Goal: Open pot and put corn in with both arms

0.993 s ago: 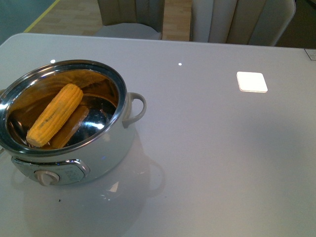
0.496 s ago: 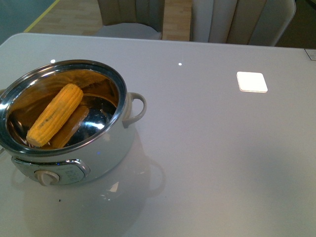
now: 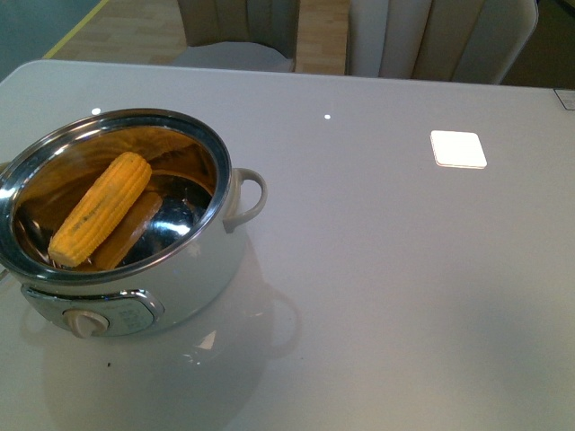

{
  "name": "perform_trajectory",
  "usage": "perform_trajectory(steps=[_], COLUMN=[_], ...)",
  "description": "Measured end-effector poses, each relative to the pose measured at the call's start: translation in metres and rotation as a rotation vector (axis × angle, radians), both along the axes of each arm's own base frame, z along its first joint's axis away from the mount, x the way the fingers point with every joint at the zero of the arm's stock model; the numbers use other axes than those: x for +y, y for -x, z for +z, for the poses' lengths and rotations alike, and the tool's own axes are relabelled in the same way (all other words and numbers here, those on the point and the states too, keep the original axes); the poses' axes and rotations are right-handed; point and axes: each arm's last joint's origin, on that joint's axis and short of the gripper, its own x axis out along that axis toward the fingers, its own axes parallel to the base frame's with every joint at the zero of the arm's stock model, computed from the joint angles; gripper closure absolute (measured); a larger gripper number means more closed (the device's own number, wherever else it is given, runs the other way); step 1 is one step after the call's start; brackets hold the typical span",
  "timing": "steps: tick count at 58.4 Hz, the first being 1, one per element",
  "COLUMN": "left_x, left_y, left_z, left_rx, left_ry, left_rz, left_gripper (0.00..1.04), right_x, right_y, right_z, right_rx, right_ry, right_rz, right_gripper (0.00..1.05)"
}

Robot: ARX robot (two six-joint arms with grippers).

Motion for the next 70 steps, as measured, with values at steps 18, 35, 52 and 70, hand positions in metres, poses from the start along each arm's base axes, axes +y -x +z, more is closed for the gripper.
perform_trajectory(steps=[18, 35, 52, 70], left_x=[0.000, 0.000, 0.000, 0.000], left_y=[0.000, 0.000, 0.000, 0.000], left_z=[0.000, 0.000, 0.000, 0.000], left_rx=[0.000, 0.000, 0.000, 0.000], left_ry=[0.000, 0.000, 0.000, 0.000], left_rz=[0.000, 0.000, 0.000, 0.000], left_gripper=[0.07, 0.07, 0.07, 0.07], right_x=[0.000, 0.000, 0.000, 0.000], right_y=[0.010, 0.017, 0.023, 0.032], right_z=[-0.003, -0.003, -0.005, -0.006], right_rx=[-0.025, -0.024, -0.017, -0.019], right_ry=[0.000, 0.000, 0.000, 0.001], right_rz=[0.000, 0.000, -0.001, 0.001], right_gripper=[1.03, 1.03, 1.03, 1.03])
